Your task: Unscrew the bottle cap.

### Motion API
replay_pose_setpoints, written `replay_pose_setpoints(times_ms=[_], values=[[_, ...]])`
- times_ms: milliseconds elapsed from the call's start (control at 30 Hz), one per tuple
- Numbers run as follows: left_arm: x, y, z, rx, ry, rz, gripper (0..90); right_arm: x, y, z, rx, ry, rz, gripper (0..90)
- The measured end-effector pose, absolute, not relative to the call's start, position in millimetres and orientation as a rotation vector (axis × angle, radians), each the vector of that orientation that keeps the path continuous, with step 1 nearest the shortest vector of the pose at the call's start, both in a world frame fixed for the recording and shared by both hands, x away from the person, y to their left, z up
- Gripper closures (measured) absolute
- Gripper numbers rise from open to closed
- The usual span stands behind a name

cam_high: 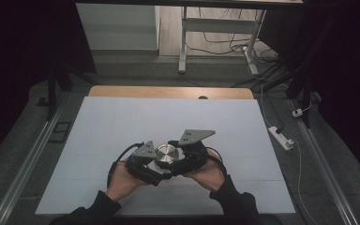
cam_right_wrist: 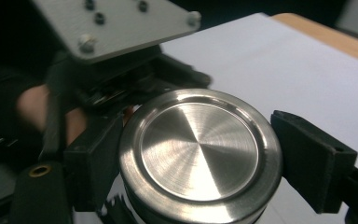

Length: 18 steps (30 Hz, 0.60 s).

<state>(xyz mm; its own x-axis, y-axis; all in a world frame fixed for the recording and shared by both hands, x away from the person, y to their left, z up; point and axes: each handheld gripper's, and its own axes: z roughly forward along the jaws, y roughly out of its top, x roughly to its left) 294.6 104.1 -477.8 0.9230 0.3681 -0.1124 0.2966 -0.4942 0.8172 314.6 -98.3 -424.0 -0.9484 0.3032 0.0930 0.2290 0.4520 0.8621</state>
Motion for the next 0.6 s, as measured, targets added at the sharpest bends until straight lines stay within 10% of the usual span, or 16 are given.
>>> replay_pose_setpoints(times_ms=[233,600], values=[[288.0,98.6,-472.6,2.147,0.326,0.052,16.0,321.3,-113.1,-421.4,0.115,2.740,1.659,19.3],[292.8,105.2,-474.5,2.112,0.554,0.185,16.0,309.4,-112.1,-406.0,0.420,2.615,1.473,2.9]])
